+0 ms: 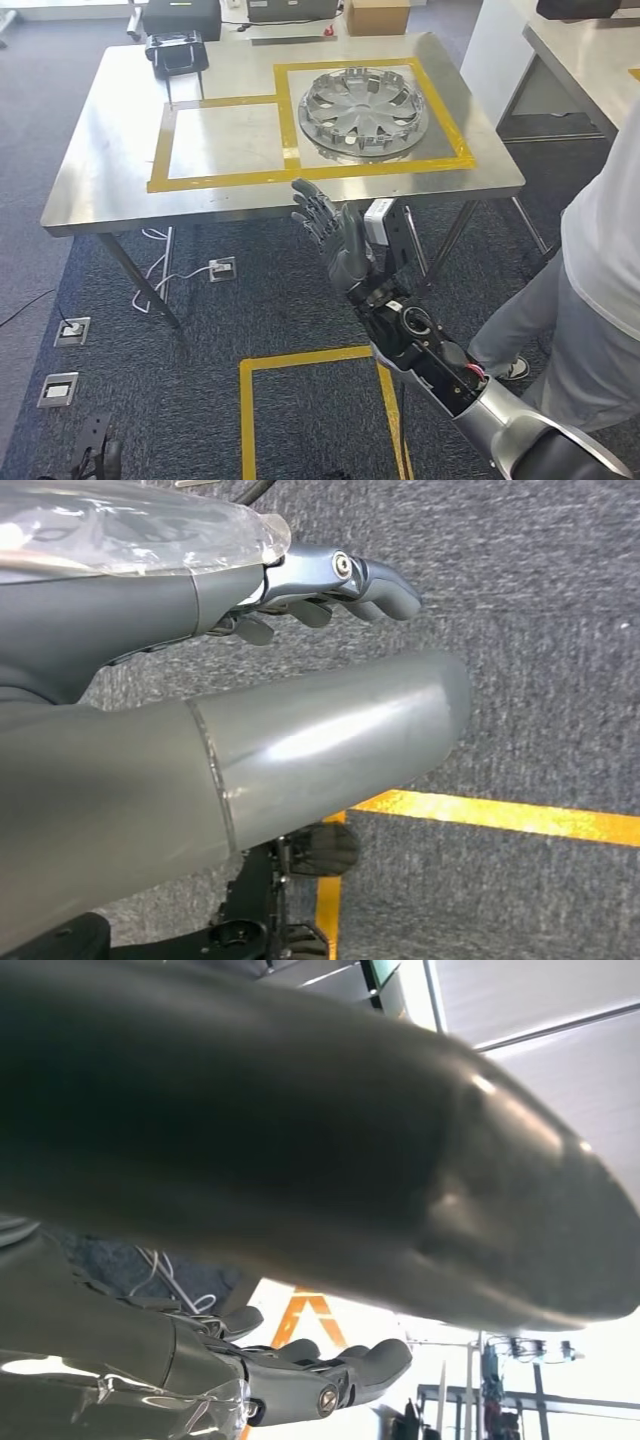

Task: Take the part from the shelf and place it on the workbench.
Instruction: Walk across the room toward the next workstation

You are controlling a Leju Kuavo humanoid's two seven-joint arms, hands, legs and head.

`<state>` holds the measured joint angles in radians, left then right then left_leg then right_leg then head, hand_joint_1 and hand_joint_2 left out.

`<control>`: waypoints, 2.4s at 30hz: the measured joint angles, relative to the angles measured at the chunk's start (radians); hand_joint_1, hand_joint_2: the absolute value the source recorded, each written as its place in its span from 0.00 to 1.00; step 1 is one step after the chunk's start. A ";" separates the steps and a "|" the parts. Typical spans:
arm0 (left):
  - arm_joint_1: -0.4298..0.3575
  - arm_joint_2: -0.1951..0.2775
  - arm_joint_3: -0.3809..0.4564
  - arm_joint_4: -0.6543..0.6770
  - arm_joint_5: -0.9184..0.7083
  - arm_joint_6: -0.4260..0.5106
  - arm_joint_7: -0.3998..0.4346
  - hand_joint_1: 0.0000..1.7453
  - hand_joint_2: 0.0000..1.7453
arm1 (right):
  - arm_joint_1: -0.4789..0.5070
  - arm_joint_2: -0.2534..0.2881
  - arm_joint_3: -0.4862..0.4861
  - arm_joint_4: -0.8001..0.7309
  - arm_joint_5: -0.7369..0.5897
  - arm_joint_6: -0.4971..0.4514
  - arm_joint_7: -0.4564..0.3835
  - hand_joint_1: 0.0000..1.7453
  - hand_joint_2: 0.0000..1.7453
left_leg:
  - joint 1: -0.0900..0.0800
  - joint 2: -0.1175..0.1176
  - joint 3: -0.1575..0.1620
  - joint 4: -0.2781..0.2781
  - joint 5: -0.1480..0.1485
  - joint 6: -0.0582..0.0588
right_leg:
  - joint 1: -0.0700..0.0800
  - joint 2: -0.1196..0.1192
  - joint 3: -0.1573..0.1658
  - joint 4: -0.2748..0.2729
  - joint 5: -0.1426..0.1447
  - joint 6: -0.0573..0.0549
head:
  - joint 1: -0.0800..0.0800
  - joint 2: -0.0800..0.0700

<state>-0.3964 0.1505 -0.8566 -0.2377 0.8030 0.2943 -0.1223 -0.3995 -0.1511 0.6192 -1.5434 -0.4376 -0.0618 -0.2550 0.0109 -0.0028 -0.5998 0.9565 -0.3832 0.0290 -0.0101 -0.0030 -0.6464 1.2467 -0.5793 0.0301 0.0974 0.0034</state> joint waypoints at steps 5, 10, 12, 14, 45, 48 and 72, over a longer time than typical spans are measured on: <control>0.002 -0.001 0.000 0.000 0.000 0.004 -0.003 0.00 0.00 | 0.001 0.000 -0.006 -0.009 0.004 0.002 0.004 0.00 0.00 | -0.004 -0.003 -0.016 0.002 0.023 -0.022 | 0.006 0.005 0.167 -0.292 0.096 -0.019 | 0.004 0.000; 0.003 0.001 0.000 0.000 0.001 0.005 -0.004 0.00 0.00 | 0.002 0.000 -0.012 -0.017 0.005 0.006 0.010 0.00 0.00 | -0.001 -0.003 -0.053 0.057 -0.017 -0.047 | 0.004 0.002 0.150 -0.307 0.131 -0.048 | -0.011 0.000; 0.004 0.001 0.000 0.000 0.001 0.005 -0.004 0.00 0.00 | 0.003 0.000 -0.013 -0.019 0.005 0.007 0.010 0.00 0.00 | 0.001 -0.003 -0.106 0.194 -0.108 -0.053 | 0.004 0.000 0.131 -0.307 0.149 -0.057 | -0.019 0.000; 0.007 0.001 0.000 0.000 0.001 0.004 -0.004 0.00 0.00 | 0.006 0.000 -0.013 -0.020 0.005 0.008 0.011 0.00 0.00 | 0.002 -0.003 -0.137 0.304 -0.157 -0.057 | 0.006 0.000 0.109 -0.306 0.164 -0.058 | -0.021 0.000; 0.013 0.005 0.002 0.000 -0.003 0.010 -0.020 0.00 0.00 | 0.025 0.000 -0.034 -0.023 0.025 0.018 0.011 0.00 0.00 | 0.001 -0.001 -0.138 0.299 -0.138 -0.057 | 0.005 0.000 0.142 -0.326 0.147 -0.057 | -0.019 0.000; 0.013 0.005 0.002 0.000 -0.003 0.011 -0.020 0.00 0.00 | 0.026 0.000 -0.034 -0.023 0.025 0.018 0.011 0.00 0.00 | 0.004 0.000 -0.035 0.146 -0.066 -0.054 | 0.004 -0.001 0.131 -0.320 0.151 -0.052 | -0.020 0.000; 0.012 0.004 0.002 0.000 -0.032 0.028 -0.033 0.00 0.00 | 0.032 0.000 -0.052 -0.033 0.040 -0.003 0.028 0.00 0.00 | -0.013 0.009 0.054 -0.016 -0.041 0.016 | -0.008 0.002 0.013 -0.099 0.052 0.005 | -0.002 0.000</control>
<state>-0.3847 0.1549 -0.8549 -0.2377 0.7708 0.3222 -0.1556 -0.3678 -0.1514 0.5676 -1.5762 -0.3979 -0.0648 -0.2275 -0.0019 0.0067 -0.5456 0.9407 -0.4245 0.0450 -0.0176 -0.0006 -0.6339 1.1480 -0.5276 0.0352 0.0949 0.0034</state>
